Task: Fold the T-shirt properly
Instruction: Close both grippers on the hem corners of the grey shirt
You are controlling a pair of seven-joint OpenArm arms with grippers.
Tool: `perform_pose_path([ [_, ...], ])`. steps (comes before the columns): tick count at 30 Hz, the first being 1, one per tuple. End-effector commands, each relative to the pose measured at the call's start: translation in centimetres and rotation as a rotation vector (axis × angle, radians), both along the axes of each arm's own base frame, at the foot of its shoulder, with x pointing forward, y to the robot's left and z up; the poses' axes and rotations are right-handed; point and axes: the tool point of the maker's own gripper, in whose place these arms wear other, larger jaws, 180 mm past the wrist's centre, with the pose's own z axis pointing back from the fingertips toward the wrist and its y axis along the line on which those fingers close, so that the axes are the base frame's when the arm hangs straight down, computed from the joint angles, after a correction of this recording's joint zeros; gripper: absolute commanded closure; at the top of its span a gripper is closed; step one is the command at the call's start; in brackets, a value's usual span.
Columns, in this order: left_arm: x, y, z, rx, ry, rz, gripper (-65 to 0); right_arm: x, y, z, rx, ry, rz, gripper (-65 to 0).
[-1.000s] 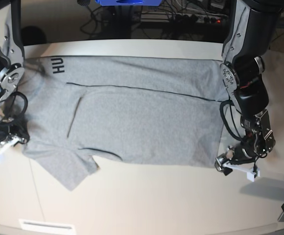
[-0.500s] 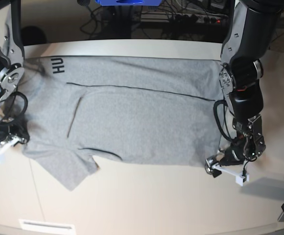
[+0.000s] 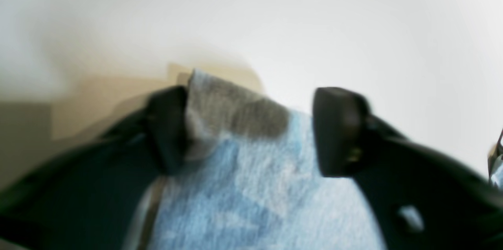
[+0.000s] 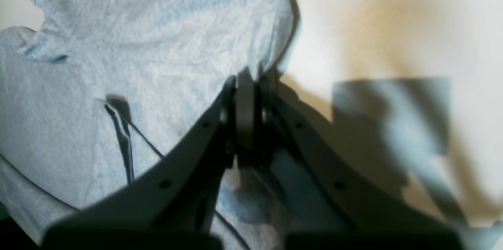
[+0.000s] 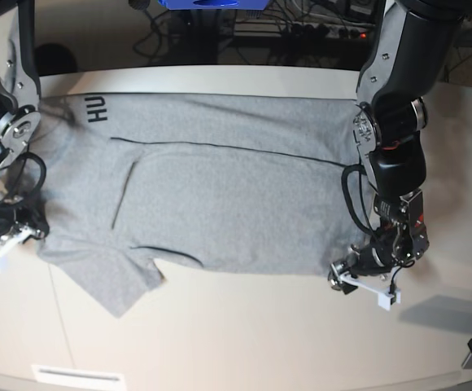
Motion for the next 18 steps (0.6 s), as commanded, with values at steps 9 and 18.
perform_pose_path([
  [9, -2.0, -0.6, -2.0, -0.002, 0.089, -0.028, -23.9, 0.3, -1.0, 0.8, -0.03, 0.001, 0.003, -0.4],
  [18, -1.9, 1.9, -1.2, 0.042, 0.083, -0.012, -1.0, 0.3, -1.0, 0.8, -0.03, 0.001, 0.003, -0.4],
])
